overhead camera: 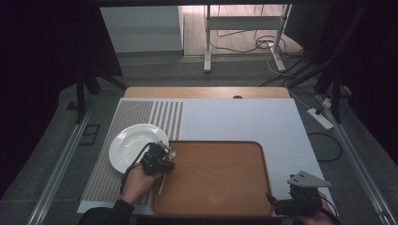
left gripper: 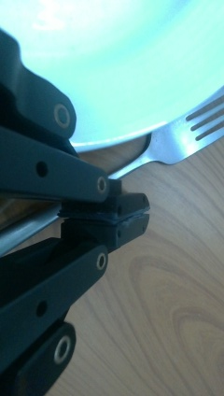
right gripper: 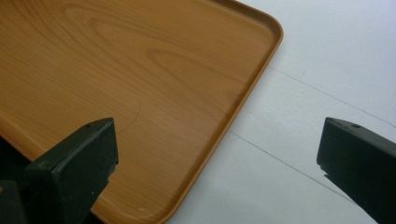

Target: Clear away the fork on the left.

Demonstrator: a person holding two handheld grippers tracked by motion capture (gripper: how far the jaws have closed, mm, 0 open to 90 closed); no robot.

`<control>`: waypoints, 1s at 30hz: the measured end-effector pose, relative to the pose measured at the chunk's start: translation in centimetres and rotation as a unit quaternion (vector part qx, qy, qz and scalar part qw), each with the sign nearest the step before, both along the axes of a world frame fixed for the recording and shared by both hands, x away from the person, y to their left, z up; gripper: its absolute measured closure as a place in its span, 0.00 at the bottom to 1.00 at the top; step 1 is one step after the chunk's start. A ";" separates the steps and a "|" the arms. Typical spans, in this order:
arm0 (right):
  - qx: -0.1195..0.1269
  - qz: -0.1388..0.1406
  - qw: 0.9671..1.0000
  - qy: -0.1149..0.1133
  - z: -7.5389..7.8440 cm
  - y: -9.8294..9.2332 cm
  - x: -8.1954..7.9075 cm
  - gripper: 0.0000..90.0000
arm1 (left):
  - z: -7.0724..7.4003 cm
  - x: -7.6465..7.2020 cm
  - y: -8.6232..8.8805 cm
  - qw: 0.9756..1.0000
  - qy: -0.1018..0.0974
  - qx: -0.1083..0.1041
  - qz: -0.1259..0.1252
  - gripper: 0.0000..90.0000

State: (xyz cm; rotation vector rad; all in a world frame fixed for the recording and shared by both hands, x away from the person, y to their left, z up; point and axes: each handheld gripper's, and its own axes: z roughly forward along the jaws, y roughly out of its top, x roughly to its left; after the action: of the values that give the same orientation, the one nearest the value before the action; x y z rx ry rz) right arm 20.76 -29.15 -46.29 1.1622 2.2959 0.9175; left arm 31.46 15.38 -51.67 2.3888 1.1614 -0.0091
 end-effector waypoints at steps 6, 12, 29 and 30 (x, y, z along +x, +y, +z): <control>0.000 0.000 1.000 0.001 0.0 0.1 0.0 0.00 | 0.0 0.0 0.5 1.000 0.004 0.000 0.005 0.98; 0.000 -0.001 1.000 0.000 0.0 0.1 0.0 0.00 | 0.0 0.0 0.5 1.000 0.005 -0.003 0.004 0.95; 0.000 0.000 1.000 0.001 0.0 0.1 0.0 0.00 | 0.8 -0.4 0.2 0.999 -0.019 -0.027 -0.012 0.74; 0.000 0.000 1.000 0.001 0.0 0.1 0.0 0.00 | 0.8 -0.5 0.2 0.999 -0.020 -0.028 -0.012 0.73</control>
State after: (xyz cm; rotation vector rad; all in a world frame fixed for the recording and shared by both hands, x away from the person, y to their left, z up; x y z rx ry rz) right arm 20.80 -29.07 -46.28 1.1637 2.2978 0.9177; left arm 31.01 15.60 -50.87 2.3429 1.0987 -0.0017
